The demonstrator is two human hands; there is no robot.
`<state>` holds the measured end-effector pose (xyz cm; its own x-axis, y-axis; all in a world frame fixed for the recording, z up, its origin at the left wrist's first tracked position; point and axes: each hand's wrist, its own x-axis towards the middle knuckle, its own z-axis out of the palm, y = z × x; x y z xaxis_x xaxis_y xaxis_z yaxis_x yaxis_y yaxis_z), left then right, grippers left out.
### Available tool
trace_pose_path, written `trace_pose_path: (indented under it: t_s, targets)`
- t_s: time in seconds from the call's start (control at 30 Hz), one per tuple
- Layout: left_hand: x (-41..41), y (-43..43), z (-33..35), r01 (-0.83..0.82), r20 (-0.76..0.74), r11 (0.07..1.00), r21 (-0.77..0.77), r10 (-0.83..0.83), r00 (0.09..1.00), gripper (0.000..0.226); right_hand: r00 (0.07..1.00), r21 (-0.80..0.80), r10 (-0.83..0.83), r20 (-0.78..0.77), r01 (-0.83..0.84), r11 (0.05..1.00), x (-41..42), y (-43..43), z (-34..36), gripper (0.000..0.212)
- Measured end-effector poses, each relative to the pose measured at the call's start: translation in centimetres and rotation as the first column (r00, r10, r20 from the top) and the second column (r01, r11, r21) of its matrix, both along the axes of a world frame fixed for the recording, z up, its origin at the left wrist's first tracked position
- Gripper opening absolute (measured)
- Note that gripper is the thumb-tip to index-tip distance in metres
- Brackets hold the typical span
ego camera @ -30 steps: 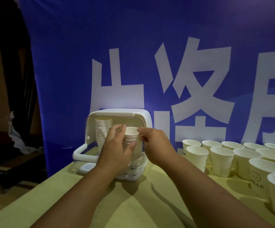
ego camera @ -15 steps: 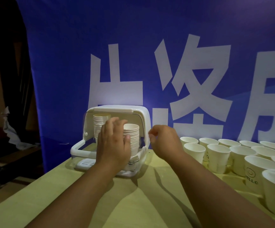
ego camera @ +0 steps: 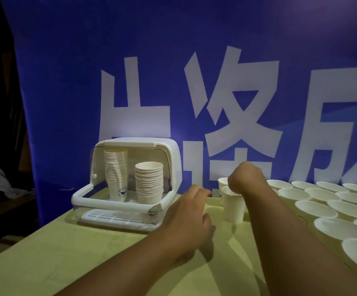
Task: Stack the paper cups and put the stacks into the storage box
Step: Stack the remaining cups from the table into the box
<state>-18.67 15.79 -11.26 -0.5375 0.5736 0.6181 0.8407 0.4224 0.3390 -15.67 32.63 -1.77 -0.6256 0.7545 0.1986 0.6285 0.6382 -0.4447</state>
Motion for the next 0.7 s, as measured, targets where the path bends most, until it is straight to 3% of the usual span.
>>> trace_pose_path:
  t_s: [0.07,0.13,0.2,0.27,0.33,0.43,0.57,0.7]
  targets:
    - [-0.1,1.7,-0.5,0.051,0.123,0.996,-0.078,-0.041,0.992,0.077,0.990,-0.002,0.033,0.140,-0.033,0.999,0.4,0.5,0.1,0.022]
    - [0.1,3.2,-0.5,0.090,0.197,0.986,-0.140,-0.062,0.978,0.100,0.981,-0.014,0.059,0.183,-0.057,0.998,0.8,0.8,0.0,0.023]
    - [0.3,4.7,-0.4,0.095,0.233,0.978,-0.185,-0.050,0.971,0.107,0.975,-0.027,0.082,0.206,-0.078,0.997,1.0,1.0,0.0,0.026]
    - [0.1,5.8,-0.7,0.109,0.288,0.978,-0.180,-0.053,0.956,0.097,0.969,-0.043,0.097,0.226,-0.090,0.995,0.9,1.1,0.0,0.024]
    - [-0.3,6.2,-1.1,0.169,0.423,0.985,-0.045,-0.134,0.896,0.064,0.963,-0.047,0.110,0.246,-0.101,0.994,0.9,1.2,-0.1,0.026]
    - [-0.4,6.3,-1.0,0.139,0.398,0.986,0.097,-0.166,0.902,0.026,0.953,-0.021,0.101,0.285,-0.099,0.995,0.7,1.0,-0.1,0.029]
    - [-0.8,5.7,-1.2,0.062,0.242,0.997,0.047,-0.071,0.968,0.012,0.974,-0.061,0.105,0.201,-0.095,0.994,0.5,0.9,0.5,0.029]
    - [-1.6,4.6,-0.6,-0.025,0.101,0.998,0.065,0.019,0.995,0.021,0.985,-0.013,0.094,0.146,-0.093,0.996,0.8,0.4,1.4,0.029]
